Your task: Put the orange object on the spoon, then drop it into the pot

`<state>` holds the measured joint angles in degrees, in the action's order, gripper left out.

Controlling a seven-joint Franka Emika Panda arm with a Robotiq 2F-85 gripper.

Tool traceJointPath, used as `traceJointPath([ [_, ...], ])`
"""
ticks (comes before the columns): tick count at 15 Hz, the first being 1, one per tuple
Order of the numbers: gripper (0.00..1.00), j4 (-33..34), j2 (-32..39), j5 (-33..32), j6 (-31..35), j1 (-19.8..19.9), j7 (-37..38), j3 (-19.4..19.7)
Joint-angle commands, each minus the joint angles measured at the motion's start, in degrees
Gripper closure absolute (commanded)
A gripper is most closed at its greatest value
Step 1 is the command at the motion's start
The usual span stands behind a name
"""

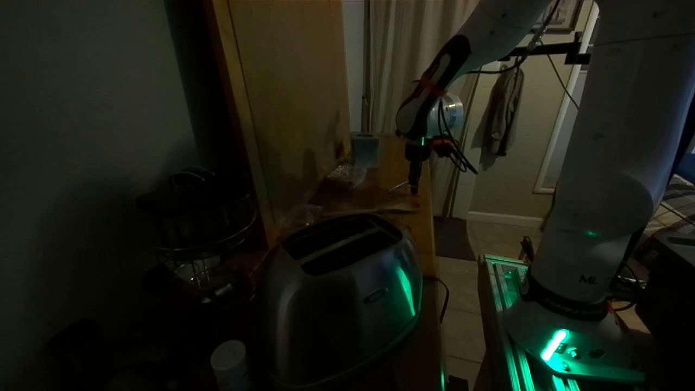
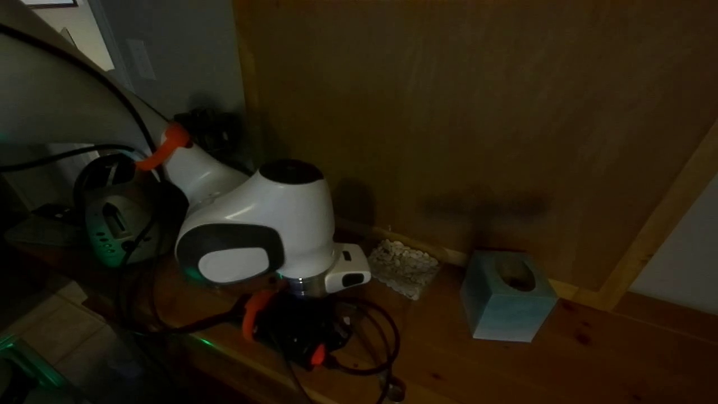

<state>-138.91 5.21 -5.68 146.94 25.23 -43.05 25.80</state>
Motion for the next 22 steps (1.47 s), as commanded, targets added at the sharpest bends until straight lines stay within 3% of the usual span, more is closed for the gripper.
traceJointPath([
  [1, 0.96, 0.64, -1.96, 3.18, -4.4, 0.67, -2.67, -1.54],
  [12, 0.96, 0.39, -6.39, 6.74, -12.4, -0.84, -7.42, -2.19],
  [22, 0.96, 0.96, -6.99, 7.45, -15.42, -1.41, -9.29, -2.0],
])
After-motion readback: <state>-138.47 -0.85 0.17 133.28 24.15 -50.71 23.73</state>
